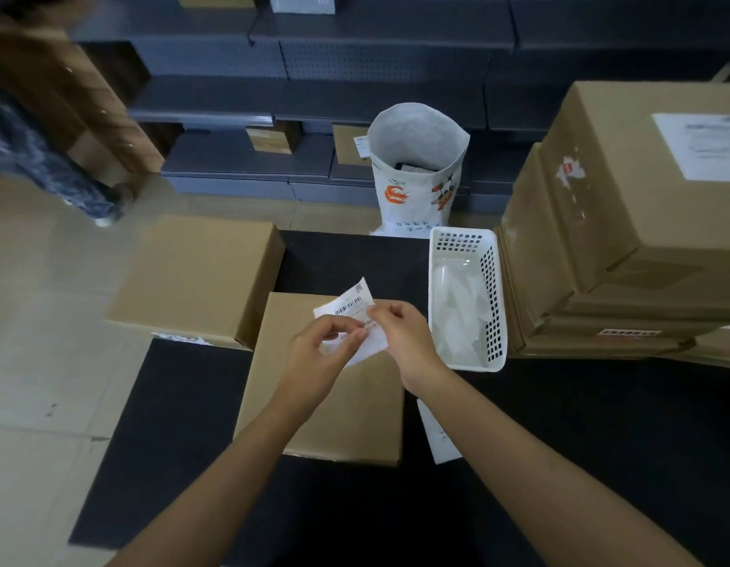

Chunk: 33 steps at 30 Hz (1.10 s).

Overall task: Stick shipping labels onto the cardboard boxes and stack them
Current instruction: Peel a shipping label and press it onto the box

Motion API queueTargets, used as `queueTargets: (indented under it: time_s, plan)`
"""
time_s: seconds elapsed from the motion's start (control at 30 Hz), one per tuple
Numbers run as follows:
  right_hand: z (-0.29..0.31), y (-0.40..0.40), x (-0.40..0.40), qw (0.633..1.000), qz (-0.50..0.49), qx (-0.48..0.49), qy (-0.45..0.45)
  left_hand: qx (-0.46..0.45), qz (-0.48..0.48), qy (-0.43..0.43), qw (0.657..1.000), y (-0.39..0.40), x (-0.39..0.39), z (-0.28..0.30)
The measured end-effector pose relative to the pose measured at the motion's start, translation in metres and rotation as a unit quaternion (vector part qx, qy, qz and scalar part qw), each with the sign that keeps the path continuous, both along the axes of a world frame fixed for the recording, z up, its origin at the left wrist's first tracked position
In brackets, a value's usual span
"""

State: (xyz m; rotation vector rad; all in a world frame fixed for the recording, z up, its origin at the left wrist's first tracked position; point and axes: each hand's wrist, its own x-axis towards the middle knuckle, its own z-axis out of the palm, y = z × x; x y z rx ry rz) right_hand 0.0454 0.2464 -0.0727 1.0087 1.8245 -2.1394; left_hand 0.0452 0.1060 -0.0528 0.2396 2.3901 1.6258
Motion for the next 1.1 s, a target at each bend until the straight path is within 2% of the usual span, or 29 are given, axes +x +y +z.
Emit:
queueTargets:
  time_s: [0.1,0.2,0.27,0.33,0.43,0.53,0.7,0.83,0.97,1.1]
  plan:
    - [0.007,-0.022,0.001,0.994,-0.064,-0.093,0.003,-0.052,0.064,0.035,0.996,-0.026,-0.006,-0.010]
    - [0.012,-0.046,0.003,0.978,-0.123,-0.170,0.016,-0.051,0.141,-0.040,0.988,-0.053,-0.018,-0.021]
    - [0.013,-0.063,0.004,0.975,-0.138,-0.174,0.012,-0.034,0.128,-0.085,0.987,-0.071,-0.026,-0.029]
    - [0.011,-0.080,0.004,0.977,-0.140,-0.162,0.009,-0.050,0.090,-0.085,0.991,-0.086,-0.032,-0.033]
    - [0.001,-0.101,0.008,0.985,-0.138,-0.107,-0.007,-0.066,0.080,-0.075,0.992,-0.102,-0.039,-0.040]
    - [-0.006,-0.107,0.013,0.992,-0.103,0.051,-0.042,-0.089,0.066,-0.071,0.991,-0.112,-0.041,-0.047]
    - [-0.014,-0.101,0.020,0.975,-0.085,0.198,-0.055,-0.146,0.043,-0.063,0.986,-0.108,-0.036,-0.053]
    - [-0.038,-0.090,0.022,0.945,-0.056,0.318,-0.054,-0.194,0.021,-0.048,0.980,-0.099,-0.033,-0.060]
    - [-0.049,-0.082,0.026,0.926,-0.040,0.369,-0.063,-0.240,0.016,-0.025,0.970,-0.090,-0.032,-0.069]
    - [-0.055,-0.077,0.028,0.927,-0.014,0.366,-0.081,-0.274,0.016,-0.026,0.961,-0.084,-0.030,-0.074]
